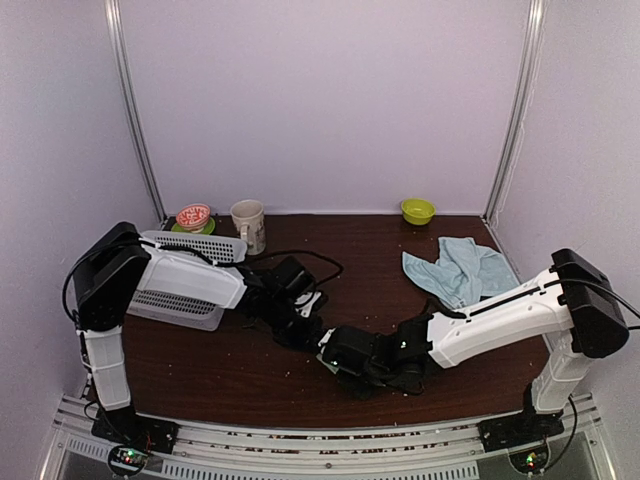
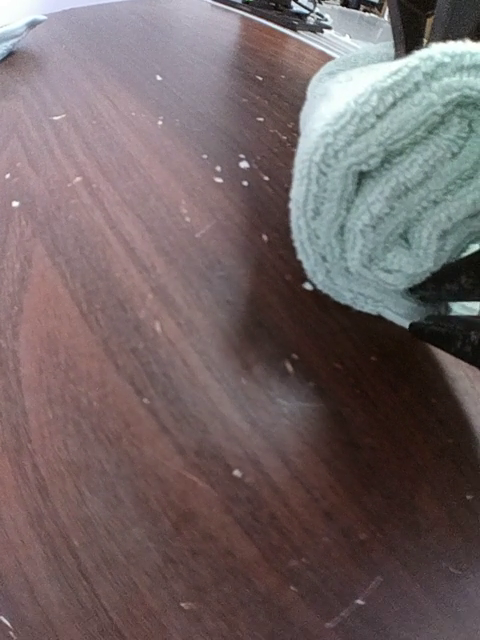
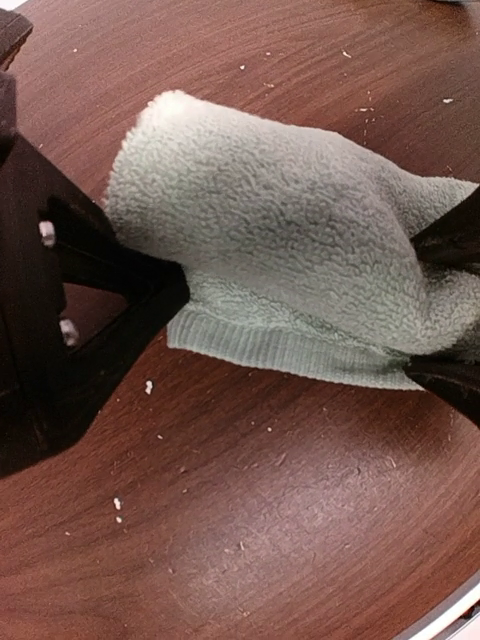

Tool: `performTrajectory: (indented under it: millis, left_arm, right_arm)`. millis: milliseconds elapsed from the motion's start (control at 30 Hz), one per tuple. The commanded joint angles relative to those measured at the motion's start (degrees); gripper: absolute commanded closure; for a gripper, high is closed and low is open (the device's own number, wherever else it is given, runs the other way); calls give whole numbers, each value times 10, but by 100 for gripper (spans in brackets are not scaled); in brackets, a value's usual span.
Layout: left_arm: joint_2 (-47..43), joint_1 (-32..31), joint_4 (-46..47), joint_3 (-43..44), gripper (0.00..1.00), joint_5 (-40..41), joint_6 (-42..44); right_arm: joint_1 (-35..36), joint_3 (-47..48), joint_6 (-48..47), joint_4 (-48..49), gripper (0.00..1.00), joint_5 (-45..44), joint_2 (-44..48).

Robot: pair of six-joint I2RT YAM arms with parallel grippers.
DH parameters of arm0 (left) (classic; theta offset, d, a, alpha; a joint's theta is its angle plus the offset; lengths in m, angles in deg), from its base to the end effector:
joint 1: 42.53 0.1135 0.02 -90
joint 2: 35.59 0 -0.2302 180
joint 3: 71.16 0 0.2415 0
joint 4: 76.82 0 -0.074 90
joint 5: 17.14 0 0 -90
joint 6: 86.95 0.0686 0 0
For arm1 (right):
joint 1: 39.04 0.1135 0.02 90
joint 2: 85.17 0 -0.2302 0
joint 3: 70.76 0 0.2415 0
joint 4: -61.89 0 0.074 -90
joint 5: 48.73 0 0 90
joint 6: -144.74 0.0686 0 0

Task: Roll the towels
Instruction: Roll the towel at the center of the board.

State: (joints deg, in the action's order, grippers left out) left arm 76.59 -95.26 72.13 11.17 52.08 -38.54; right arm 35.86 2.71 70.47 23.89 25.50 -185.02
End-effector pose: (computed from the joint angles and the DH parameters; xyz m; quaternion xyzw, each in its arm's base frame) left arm 0.2129 -0.3200 0.0858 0.1375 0.9432 -0.2999 0.0400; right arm 0.1056 0.3198 0.1068 -0.4504 0.8550 0.0621 0.2495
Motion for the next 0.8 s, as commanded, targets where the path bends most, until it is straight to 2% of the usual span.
performTrajectory:
  millis: [0, 133, 200, 367, 500, 767]
  left_arm:
    - [-41, -3, -19, -15, 86, 12, 16]
    - [-66, -3, -29, -27, 71, 15, 20]
    - [-80, -3, -33, -35, 67, 17, 22]
    - [-131, -3, -20, -63, 66, 30, 6]
    - [-156, -3, 36, -79, 68, 25, -11]
    - [-129, -3, 128, -65, 71, -21, -26]
  right_arm:
    - [6, -4, -11, 7, 69, 27, 3]
    - [6, -5, -11, 5, 68, 28, 2]
    - [6, -5, -12, 4, 68, 29, 1]
    - [8, -7, -15, 7, 67, 28, -1]
    - [8, -6, -16, 11, 66, 31, -3]
    - [8, -3, -19, 13, 65, 35, -6]
